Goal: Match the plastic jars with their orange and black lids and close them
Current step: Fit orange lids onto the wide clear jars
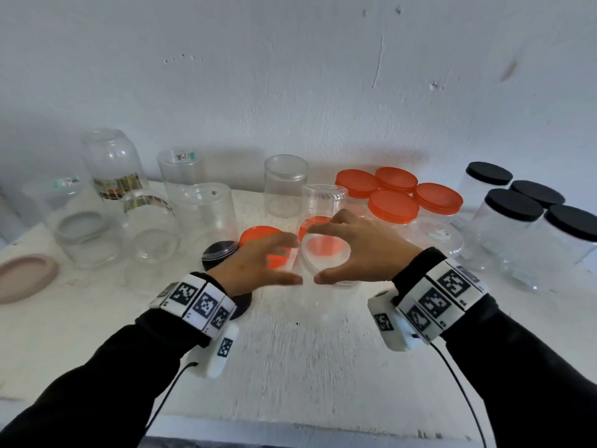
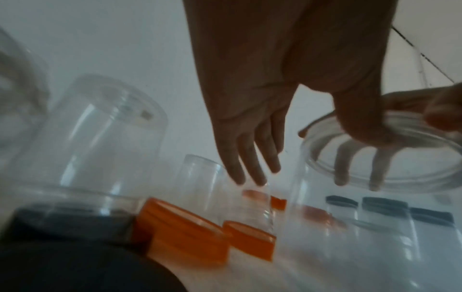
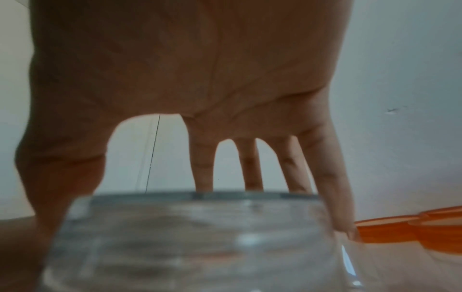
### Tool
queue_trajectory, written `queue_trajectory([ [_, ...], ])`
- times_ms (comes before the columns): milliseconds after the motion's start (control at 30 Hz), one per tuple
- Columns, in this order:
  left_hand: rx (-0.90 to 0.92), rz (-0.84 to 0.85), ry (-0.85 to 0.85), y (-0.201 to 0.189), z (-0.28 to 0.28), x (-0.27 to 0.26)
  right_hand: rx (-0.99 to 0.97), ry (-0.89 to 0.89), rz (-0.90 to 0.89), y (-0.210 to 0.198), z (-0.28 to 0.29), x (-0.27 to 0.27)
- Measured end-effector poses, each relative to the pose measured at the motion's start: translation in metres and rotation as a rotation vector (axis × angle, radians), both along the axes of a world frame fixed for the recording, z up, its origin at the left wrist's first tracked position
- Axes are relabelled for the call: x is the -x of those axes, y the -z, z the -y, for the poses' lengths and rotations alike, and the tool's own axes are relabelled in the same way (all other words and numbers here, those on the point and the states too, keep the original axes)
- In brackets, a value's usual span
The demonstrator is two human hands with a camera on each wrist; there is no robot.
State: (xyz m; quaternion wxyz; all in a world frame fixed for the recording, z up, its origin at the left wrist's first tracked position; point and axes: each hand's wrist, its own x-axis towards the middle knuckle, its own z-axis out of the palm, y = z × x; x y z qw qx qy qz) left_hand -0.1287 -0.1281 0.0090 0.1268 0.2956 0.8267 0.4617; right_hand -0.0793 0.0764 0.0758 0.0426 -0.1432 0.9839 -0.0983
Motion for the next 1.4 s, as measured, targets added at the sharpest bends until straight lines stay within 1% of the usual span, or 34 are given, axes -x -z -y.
queue_trajectory([
  [33, -0.09, -0.051, -0.075, -0.005, 0.006, 0.001, 0.038, 0.01, -0.009, 0.0, -0.003, 0.001],
  [100, -0.293, -0.229, -0.255, -0.016, 0.017, 0.007, 0.069, 0.026, -0.062, -0.004, -0.006, 0.008],
  [133, -0.351, -0.327, -0.353, -0.02, 0.022, 0.012, 0.082, 0.035, -0.103, -0.005, -0.006, 0.014],
  [167, -0.372, -0.415, -0.446, -0.025, 0.025, 0.017, 0.103, 0.043, -0.143, -0.006, -0.006, 0.021],
  [233, -0.312, -0.582, -0.587, -0.029, 0.031, 0.032, 0.156, 0.047, -0.204, -0.007, -0.003, 0.037],
  [300, -0.139, -0.729, -0.68, -0.028, 0.036, 0.047, 0.199, 0.036, -0.249, -0.006, 0.002, 0.056],
  [333, -0.043, -0.753, -0.71, -0.026, 0.038, 0.054, 0.211, 0.026, -0.269, -0.005, 0.005, 0.066],
  [400, 0.143, -0.71, -0.743, -0.02, 0.043, 0.066, 0.216, -0.006, -0.292, -0.004, 0.014, 0.086],
  [533, 0.47, -0.512, -0.747, -0.009, 0.045, 0.077, 0.238, -0.103, -0.257, 0.002, 0.029, 0.122],
  [567, 0.537, -0.492, -0.755, -0.007, 0.044, 0.078, 0.24, -0.122, -0.252, 0.003, 0.032, 0.128],
  [633, 0.611, -0.483, -0.773, -0.005, 0.044, 0.079, 0.236, -0.156, -0.25, 0.006, 0.038, 0.142],
  [700, 0.637, -0.478, -0.784, -0.005, 0.045, 0.079, 0.223, -0.188, -0.242, 0.009, 0.043, 0.153],
  [867, 0.596, -0.472, -0.801, -0.004, 0.049, 0.078, 0.165, -0.266, -0.225, 0.017, 0.055, 0.175],
  [1033, 0.557, -0.478, -0.814, -0.004, 0.049, 0.08, 0.15, -0.297, -0.163, 0.025, 0.062, 0.192],
  [1200, 0.547, -0.486, -0.819, -0.004, 0.049, 0.08, 0.163, -0.314, -0.147, 0.028, 0.068, 0.207],
  [1400, 0.54, -0.485, -0.828, -0.003, 0.049, 0.079, 0.124, -0.34, -0.16, 0.032, 0.077, 0.217],
])
